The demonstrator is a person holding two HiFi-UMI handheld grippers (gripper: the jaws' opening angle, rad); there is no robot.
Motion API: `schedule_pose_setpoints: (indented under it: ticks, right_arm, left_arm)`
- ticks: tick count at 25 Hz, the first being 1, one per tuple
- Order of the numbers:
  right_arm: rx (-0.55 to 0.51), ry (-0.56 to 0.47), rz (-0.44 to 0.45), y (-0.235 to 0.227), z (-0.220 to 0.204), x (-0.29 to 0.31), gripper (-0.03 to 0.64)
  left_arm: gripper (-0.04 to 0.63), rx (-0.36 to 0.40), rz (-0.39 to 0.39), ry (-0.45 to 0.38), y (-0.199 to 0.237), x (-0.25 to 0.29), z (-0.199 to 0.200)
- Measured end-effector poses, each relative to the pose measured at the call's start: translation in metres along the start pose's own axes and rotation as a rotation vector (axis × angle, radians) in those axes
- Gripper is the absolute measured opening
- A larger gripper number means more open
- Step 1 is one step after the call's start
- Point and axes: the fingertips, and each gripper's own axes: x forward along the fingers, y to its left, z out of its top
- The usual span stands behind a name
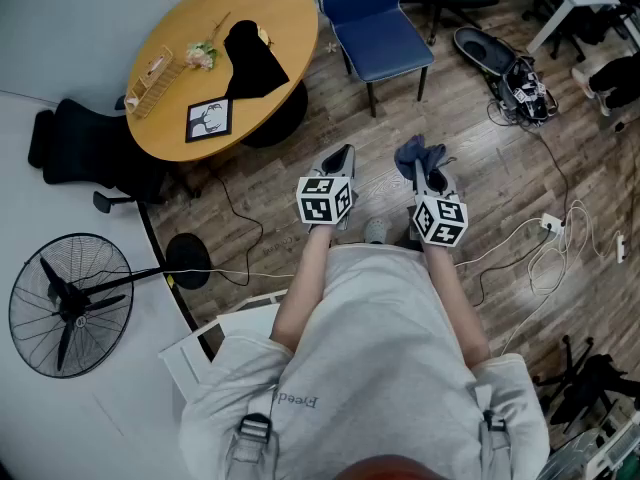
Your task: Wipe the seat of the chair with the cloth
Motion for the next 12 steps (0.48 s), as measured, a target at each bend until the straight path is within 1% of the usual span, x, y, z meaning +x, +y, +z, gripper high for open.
schedule_pose_setpoints:
  ticks: [8,12]
  right_arm:
    - [0.003,-0.001,-0.002,0.0030,-0.0013,0.0021,0.071]
    - [0.043,-0.034,-0.022,-0.0021,0.0024,-0.0047,0.071]
  left_arm:
    - [0.028,-0.001,-0.020,0.001,0.0024,0.0047,0.0015]
    - [0.028,-0.007,-0.032,0.002,0.0018,0.0076,0.0015]
